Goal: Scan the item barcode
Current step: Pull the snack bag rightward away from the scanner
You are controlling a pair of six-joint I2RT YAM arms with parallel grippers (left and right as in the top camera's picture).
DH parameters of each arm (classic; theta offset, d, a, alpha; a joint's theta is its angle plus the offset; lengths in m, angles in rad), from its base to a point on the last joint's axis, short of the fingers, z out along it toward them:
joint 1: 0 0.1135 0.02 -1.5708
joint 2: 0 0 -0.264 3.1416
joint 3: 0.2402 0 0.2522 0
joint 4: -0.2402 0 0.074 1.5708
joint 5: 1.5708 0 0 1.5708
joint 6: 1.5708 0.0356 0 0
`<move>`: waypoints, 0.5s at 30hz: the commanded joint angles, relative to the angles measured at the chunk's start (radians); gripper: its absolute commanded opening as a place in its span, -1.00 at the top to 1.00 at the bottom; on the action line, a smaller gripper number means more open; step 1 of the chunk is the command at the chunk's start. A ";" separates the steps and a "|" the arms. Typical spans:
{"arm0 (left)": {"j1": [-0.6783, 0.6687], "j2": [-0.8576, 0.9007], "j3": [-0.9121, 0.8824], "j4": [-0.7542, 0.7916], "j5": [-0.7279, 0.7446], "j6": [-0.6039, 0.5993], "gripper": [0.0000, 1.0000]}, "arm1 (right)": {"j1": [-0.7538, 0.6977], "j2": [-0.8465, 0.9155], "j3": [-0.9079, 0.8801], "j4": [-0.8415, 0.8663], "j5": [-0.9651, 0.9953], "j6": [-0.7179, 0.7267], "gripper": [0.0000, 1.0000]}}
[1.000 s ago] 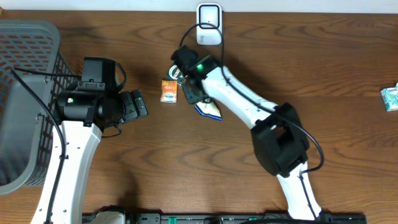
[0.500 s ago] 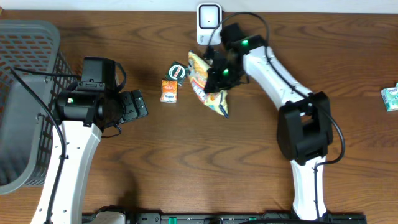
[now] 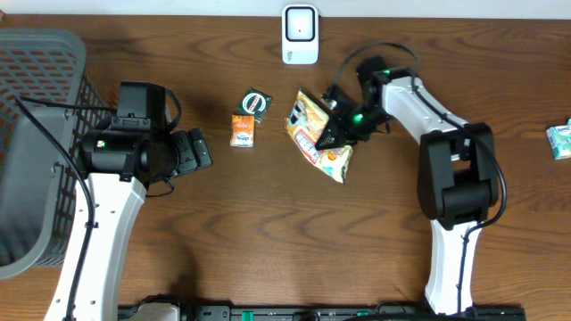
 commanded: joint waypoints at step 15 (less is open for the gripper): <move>0.005 0.000 0.001 -0.005 -0.002 0.002 -0.96 | -0.175 -0.054 0.132 -0.143 0.178 0.051 0.04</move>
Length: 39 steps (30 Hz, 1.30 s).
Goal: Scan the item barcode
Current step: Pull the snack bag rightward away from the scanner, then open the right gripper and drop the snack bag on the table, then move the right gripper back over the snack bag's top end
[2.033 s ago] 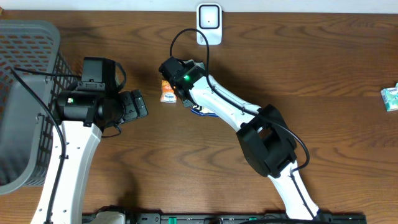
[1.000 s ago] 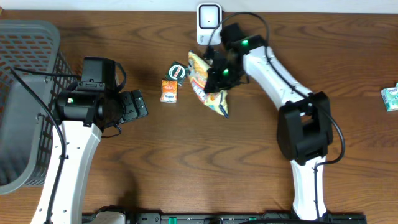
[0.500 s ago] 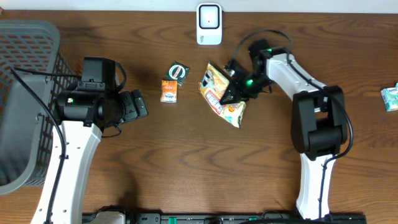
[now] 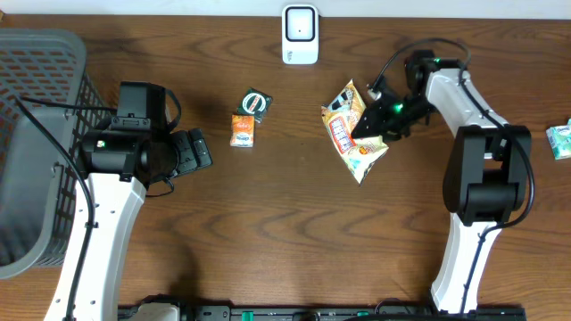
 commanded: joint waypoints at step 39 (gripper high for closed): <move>0.005 0.000 0.001 -0.006 -0.003 0.002 -0.95 | 0.035 -0.282 0.167 -0.023 0.124 0.113 -0.40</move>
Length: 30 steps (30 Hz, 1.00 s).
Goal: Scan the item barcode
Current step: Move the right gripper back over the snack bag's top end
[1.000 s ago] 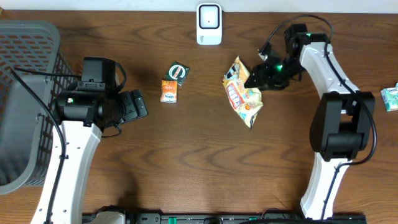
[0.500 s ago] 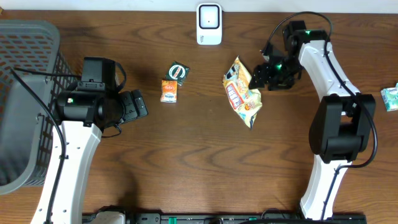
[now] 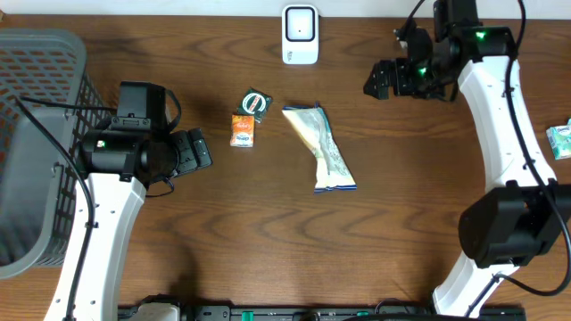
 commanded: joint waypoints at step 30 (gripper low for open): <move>0.005 0.000 0.001 -0.005 -0.003 0.002 -0.95 | 0.408 0.034 -0.003 0.071 0.064 -0.014 0.97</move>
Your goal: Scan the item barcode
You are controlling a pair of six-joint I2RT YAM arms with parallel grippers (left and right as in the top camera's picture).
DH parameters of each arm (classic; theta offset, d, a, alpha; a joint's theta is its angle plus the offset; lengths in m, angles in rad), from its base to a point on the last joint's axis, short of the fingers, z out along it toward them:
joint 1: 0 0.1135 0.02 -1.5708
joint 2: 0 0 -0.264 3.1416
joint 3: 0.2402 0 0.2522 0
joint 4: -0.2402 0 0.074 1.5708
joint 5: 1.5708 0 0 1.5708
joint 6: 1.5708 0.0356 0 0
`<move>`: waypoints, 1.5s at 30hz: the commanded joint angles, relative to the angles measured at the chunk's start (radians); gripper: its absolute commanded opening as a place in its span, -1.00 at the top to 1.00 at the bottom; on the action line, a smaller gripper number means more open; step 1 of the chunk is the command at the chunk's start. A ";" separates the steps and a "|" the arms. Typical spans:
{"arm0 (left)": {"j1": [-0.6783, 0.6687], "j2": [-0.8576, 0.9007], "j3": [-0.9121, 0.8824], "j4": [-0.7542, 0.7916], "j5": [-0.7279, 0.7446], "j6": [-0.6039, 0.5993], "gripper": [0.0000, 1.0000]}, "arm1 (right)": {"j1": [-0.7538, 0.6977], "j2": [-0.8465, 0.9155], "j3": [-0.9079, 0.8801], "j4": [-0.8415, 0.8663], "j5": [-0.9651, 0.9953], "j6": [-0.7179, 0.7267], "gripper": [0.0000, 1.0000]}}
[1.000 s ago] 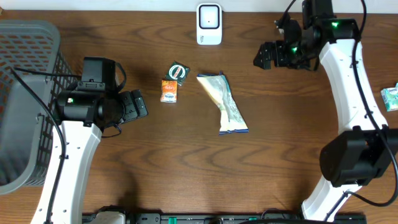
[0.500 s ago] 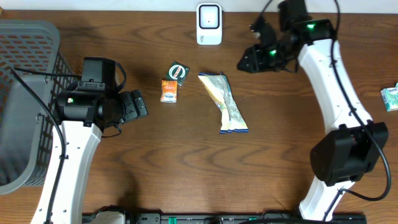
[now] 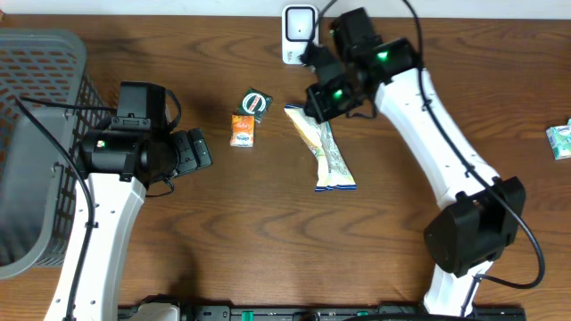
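The snack bag (image 3: 325,153) lies flat on the table with its pale side up, running from upper left to lower right. My right gripper (image 3: 314,101) hangs over the bag's upper end and looks open, with nothing held. The white scanner (image 3: 298,25) stands at the back edge, partly covered by my right arm. My left gripper (image 3: 198,149) rests open at the left, well away from the bag.
A small orange packet (image 3: 242,130) and a round green packet (image 3: 257,102) lie left of the bag. A grey mesh basket (image 3: 36,134) fills the far left. A teal packet (image 3: 560,140) sits at the right edge.
My right gripper was empty at the back right and now sits over the upper end of the bag. The bag and my left arm have not moved.
My right gripper first held the bag, printed side up, at the table's middle, then further right. Then the bag lay flat with its pale side up and the gripper was empty, off to the right. Now the gripper is back over the bag's top end.
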 commanded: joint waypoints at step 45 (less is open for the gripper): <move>0.005 0.000 0.001 -0.005 -0.003 0.002 -0.95 | 0.151 0.008 -0.381 0.266 0.331 0.216 0.97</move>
